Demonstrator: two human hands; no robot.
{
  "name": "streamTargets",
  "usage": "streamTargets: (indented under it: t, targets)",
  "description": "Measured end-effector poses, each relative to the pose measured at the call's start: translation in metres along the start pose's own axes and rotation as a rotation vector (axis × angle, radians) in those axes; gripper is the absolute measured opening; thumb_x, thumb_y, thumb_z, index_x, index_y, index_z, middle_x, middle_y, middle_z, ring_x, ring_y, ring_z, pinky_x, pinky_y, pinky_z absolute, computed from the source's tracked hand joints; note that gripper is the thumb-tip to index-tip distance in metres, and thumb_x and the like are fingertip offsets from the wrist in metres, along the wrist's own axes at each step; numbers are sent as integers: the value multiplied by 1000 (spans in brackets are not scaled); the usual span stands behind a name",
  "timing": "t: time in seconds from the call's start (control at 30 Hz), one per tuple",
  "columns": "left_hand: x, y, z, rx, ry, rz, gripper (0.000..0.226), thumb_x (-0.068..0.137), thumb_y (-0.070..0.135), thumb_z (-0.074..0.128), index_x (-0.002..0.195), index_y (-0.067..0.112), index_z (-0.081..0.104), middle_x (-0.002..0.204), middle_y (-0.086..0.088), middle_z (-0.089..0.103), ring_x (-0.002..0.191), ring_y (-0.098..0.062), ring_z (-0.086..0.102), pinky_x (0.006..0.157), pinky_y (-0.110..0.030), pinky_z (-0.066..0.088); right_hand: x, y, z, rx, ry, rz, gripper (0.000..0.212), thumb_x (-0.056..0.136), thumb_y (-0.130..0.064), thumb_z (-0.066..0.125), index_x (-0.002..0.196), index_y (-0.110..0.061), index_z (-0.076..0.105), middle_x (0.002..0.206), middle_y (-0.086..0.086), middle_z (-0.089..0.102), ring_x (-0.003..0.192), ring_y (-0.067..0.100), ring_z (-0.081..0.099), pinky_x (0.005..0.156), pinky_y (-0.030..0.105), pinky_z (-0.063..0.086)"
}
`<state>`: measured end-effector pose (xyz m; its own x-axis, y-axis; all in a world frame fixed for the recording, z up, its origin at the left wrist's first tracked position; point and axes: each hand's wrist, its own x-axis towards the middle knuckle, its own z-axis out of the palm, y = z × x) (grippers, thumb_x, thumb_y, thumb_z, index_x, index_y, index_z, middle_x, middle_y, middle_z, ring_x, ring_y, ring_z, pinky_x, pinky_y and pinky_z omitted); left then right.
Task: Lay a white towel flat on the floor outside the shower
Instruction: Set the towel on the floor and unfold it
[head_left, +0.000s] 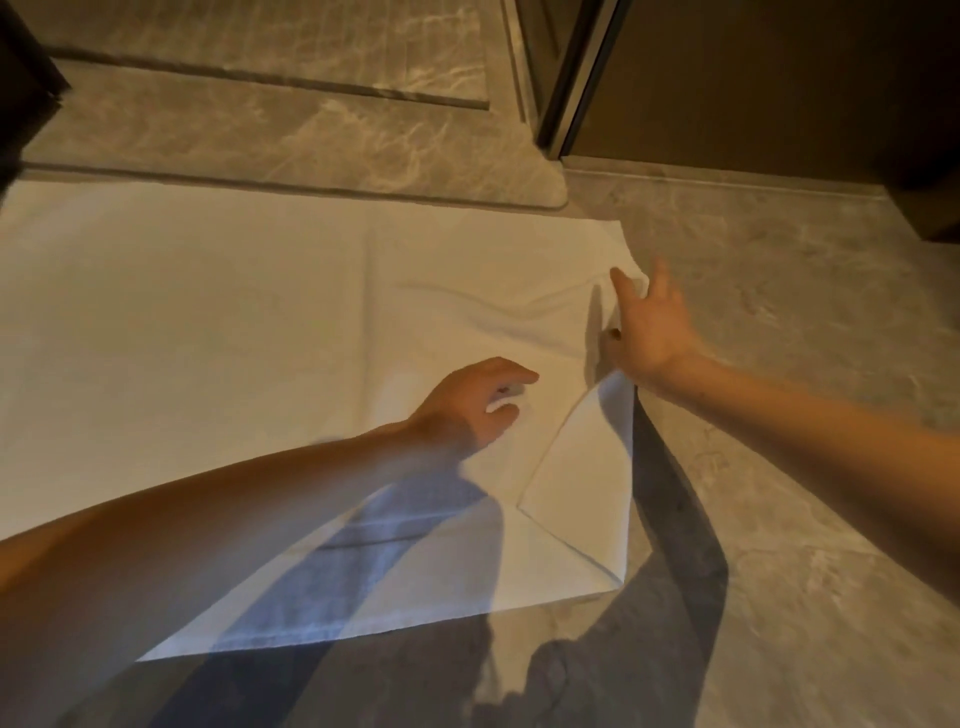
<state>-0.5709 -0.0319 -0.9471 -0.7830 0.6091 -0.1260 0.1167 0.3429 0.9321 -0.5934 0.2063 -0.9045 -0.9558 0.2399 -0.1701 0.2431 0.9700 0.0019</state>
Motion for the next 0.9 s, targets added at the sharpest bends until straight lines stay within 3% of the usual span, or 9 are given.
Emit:
streamTargets:
  t: [0.07,0.13,0.23,0.37,0.53,0.7,0.9]
  targets:
    - [-6,-14,-21,390,76,137,46,94,7,53,140,13,51,144,-4,50,132,-23,46,114,-32,29,-13,-29,5,-22,97,-163,66,98,-31,48,155,-14,20,162,21,5,147,41,13,117,50,22]
    - [-8,-31,-39,784,97,188,55,96,19,49,149,12,36,157,-5,34,144,-29,29,119,-40,15,-26,-62,12,69,64,-343,62,100,-29,44,154,-8,22,162,17,11,149,34,14,119,44,18]
    - [-15,-54,-54,1020,64,134,60,100,33,38,154,13,20,162,-4,18,150,-26,13,120,-43,0,-40,-101,28,117,-33,-404,60,103,-30,36,155,-6,17,164,13,11,150,26,11,120,39,13]
    - [-22,-74,-56,1064,21,127,59,102,39,26,155,15,14,163,-3,11,151,-22,5,121,-42,-2,-65,-132,57,161,-86,-321,59,105,-32,27,156,-9,10,165,9,6,151,23,4,122,40,7]
    - [-23,-77,-57,1073,8,119,68,95,47,0,156,19,12,164,1,7,151,-19,1,122,-41,-1,-87,-144,84,187,-15,-269,58,105,-32,24,157,-13,9,165,6,5,152,22,-1,123,40,0]
    - [-20,-81,-54,1050,37,142,59,101,41,23,156,21,15,164,1,10,151,-18,4,122,-41,0,-94,-135,102,269,82,-90,58,104,-38,22,157,-18,10,165,1,7,151,18,0,123,35,-2]
    - [-19,-74,-55,1046,48,163,69,92,44,15,151,13,32,159,-7,28,147,-26,25,118,-47,15,-121,-61,105,267,111,129,63,101,-46,13,157,-19,7,165,-1,7,151,16,2,123,37,0]
